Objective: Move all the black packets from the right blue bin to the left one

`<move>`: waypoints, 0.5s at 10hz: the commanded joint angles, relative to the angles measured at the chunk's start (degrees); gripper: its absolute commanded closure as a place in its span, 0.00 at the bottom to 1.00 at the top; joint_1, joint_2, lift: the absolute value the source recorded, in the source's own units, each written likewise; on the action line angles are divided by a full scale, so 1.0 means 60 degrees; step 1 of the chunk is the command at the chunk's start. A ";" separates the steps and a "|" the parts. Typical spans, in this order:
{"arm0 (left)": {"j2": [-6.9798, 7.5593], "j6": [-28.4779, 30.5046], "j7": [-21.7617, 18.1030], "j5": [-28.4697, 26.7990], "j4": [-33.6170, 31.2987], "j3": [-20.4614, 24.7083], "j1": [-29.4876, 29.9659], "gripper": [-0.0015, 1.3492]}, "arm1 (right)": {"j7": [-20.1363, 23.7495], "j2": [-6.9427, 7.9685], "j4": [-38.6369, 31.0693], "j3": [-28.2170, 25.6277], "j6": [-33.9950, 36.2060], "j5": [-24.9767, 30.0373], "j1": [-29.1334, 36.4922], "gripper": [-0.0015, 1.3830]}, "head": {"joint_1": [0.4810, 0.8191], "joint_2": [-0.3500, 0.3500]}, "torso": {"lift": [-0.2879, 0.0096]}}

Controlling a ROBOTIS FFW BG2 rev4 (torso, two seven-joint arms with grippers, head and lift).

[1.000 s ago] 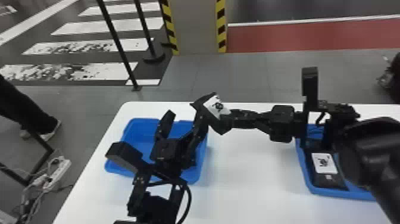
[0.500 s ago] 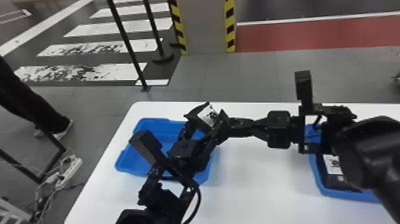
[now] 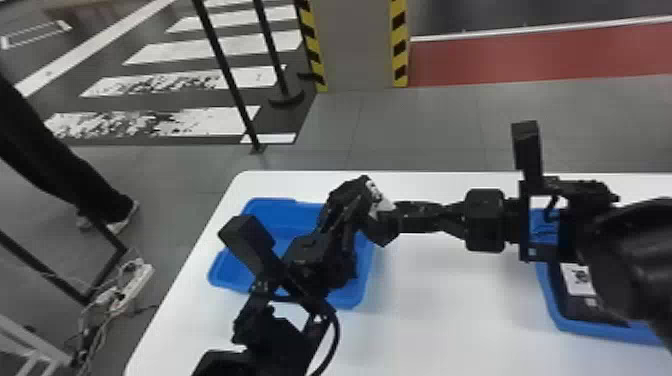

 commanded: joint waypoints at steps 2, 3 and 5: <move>0.0266 0.1034 -0.0179 0.0330 -0.0139 -0.0379 -0.0152 0.90 | -0.0029 0.0016 0.0257 -0.0029 -0.0118 -0.0161 -0.0209 0.90 | 0.63 0.83 | 0.60; 0.0208 0.1034 -0.0223 0.0345 -0.0139 -0.0321 -0.0129 0.90 | -0.0044 0.0046 0.0374 -0.0073 -0.0235 -0.0176 -0.0326 0.90 | 0.63 0.80 | 0.60; 0.0046 0.0682 -0.0238 0.0286 -0.0139 -0.0160 -0.0082 0.90 | -0.0103 0.0090 0.0514 -0.0234 -0.0399 -0.0176 -0.0420 0.90 | 0.63 0.79 | 0.60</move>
